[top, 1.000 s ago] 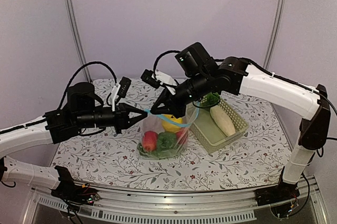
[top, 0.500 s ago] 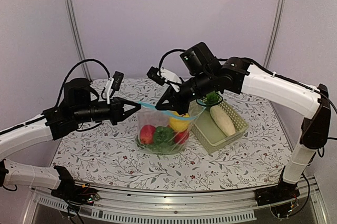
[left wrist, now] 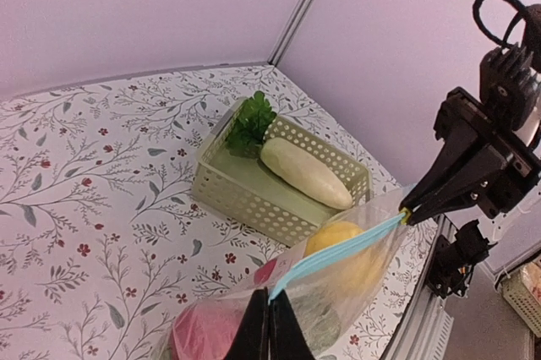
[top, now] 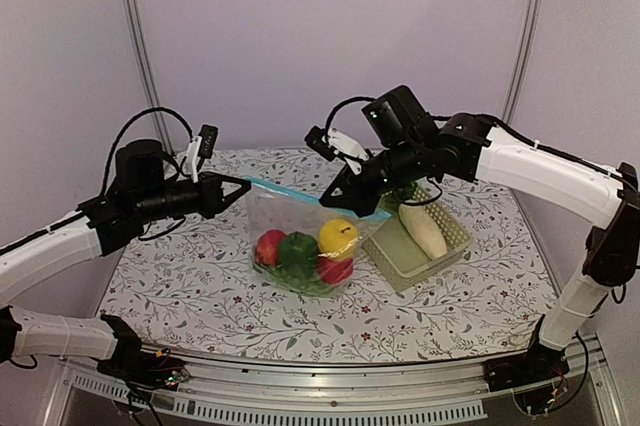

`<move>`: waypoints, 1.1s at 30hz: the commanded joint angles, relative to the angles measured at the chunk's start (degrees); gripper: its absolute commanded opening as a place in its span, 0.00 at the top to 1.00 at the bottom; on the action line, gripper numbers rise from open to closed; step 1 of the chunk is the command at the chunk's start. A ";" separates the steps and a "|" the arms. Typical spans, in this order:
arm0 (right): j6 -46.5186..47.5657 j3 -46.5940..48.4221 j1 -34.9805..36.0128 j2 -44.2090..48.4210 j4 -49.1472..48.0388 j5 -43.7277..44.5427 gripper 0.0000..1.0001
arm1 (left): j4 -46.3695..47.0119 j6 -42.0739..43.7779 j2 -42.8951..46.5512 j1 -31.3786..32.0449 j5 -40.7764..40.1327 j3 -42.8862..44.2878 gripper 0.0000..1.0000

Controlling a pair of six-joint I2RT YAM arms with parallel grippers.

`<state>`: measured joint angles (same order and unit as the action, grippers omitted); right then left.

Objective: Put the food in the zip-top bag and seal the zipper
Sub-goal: Zip the zipper on the zipper food storage bag.

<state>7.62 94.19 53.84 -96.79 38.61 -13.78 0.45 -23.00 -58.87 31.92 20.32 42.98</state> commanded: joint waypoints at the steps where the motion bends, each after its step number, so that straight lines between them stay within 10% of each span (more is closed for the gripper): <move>1: -2.30 -3.28 -1.72 4.81 6.91 5.10 1.00 | 1.13 -1.11 -0.66 -5.66 -6.60 1.58 1.00; 28: -6.79 -11.25 -3.21 12.16 6.33 10.00 0.98 | 4.99 -0.90 -6.42 -12.95 -1.55 1.89 1.00; 30: -7.19 -10.78 -3.22 11.87 5.82 9.82 0.80 | 4.97 0.10 -7.40 -12.95 1.25 2.60 1.00; 33: -9.96 -10.08 -3.22 11.66 3.91 10.79 0.17 | 3.17 1.62 -8.86 -12.97 3.53 4.21 0.48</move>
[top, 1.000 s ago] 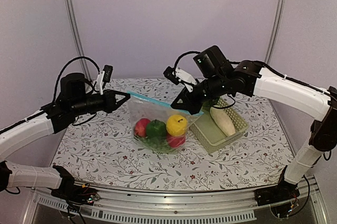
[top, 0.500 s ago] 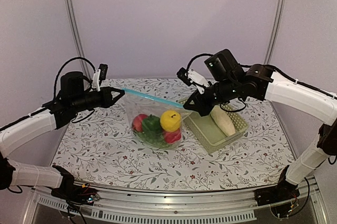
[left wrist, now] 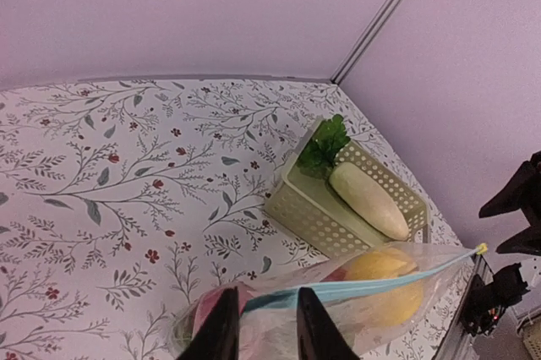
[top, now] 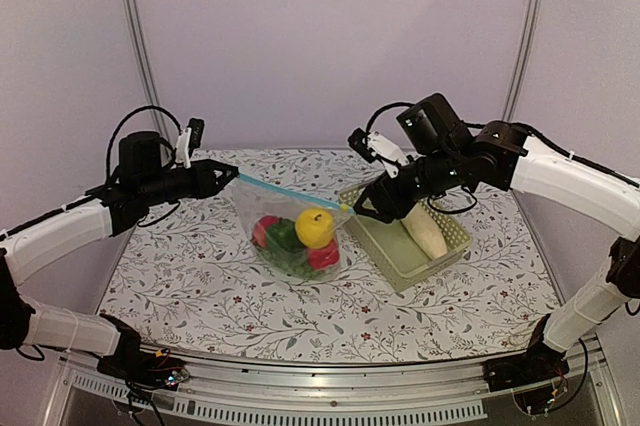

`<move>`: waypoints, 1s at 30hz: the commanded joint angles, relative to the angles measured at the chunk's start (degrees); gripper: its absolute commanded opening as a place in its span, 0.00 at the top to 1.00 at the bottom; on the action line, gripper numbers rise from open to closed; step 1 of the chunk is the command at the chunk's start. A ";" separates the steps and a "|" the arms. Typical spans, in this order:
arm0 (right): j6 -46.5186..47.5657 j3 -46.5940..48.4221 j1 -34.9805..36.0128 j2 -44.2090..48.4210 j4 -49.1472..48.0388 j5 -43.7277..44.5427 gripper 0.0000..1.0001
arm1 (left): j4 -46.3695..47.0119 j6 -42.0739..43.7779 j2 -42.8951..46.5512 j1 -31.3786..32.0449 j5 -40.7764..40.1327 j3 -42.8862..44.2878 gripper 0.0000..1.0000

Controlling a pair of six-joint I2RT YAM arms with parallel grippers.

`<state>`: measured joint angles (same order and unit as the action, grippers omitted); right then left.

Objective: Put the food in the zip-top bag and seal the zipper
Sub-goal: Zip the zipper on the zipper food storage bag, then reset both arms

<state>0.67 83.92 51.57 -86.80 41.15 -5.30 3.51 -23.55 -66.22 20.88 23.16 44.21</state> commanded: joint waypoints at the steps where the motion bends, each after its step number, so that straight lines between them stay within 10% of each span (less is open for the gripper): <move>1: -4.16 0.50 -1.06 1.60 0.96 3.16 0.04 | -0.75 2.70 -1.69 -1.92 0.31 3.57 0.28; 4: -6.48 1.40 -2.53 1.55 -0.06 6.41 0.01 | -5.20 4.84 -1.69 -2.38 -2.55 5.79 0.01; 18: -22.67 -19.42 -30.33 8.61 -18.86 1.75 0.01 | -1.23 -0.86 -1.55 -25.20 -5.04 1.60 0.00; 30: -17.54 -47.22 -43.88 19.33 -51.35 14.29 0.01 | 20.85 7.81 1.68 -26.56 -29.53 -19.73 0.00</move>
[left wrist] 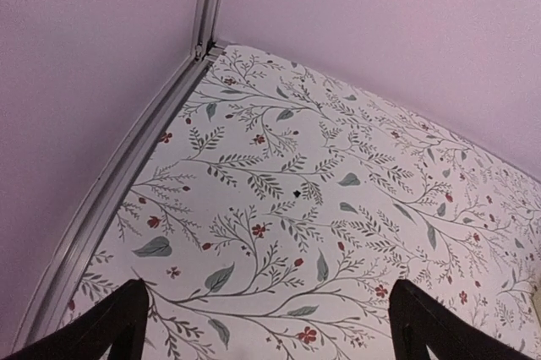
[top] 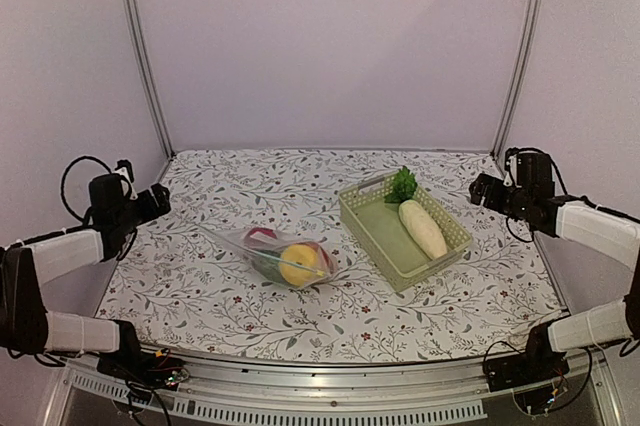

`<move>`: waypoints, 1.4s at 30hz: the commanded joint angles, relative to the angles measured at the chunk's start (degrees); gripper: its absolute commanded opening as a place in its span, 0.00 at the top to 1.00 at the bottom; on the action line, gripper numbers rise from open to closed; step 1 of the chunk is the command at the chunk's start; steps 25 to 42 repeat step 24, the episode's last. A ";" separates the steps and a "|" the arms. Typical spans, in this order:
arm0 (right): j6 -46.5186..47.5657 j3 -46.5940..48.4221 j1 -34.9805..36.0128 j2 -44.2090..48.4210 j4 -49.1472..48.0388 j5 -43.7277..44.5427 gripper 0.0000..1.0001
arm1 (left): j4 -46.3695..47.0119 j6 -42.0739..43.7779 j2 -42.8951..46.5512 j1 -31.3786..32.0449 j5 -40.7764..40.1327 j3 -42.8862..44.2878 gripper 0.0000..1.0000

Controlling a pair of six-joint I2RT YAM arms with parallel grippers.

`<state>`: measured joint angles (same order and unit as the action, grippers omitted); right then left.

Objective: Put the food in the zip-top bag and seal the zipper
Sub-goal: Reset both arms

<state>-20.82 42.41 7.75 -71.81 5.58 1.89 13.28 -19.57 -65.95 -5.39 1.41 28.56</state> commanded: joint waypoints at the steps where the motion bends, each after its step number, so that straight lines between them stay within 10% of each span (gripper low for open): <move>1: 5.15 -8.05 -0.10 5.27 -18.74 8.49 0.01 | 12.76 4.28 1.05 -0.24 -8.13 -5.13 0.00; 10: 10.18 -17.43 -0.49 7.17 -31.49 13.40 0.01 | 23.01 4.96 -5.86 -0.24 -5.24 -8.86 0.00; 42: 10.94 -18.16 -0.45 8.00 -31.89 13.23 0.01 | 23.35 4.42 -5.88 -0.27 -5.57 -9.19 0.00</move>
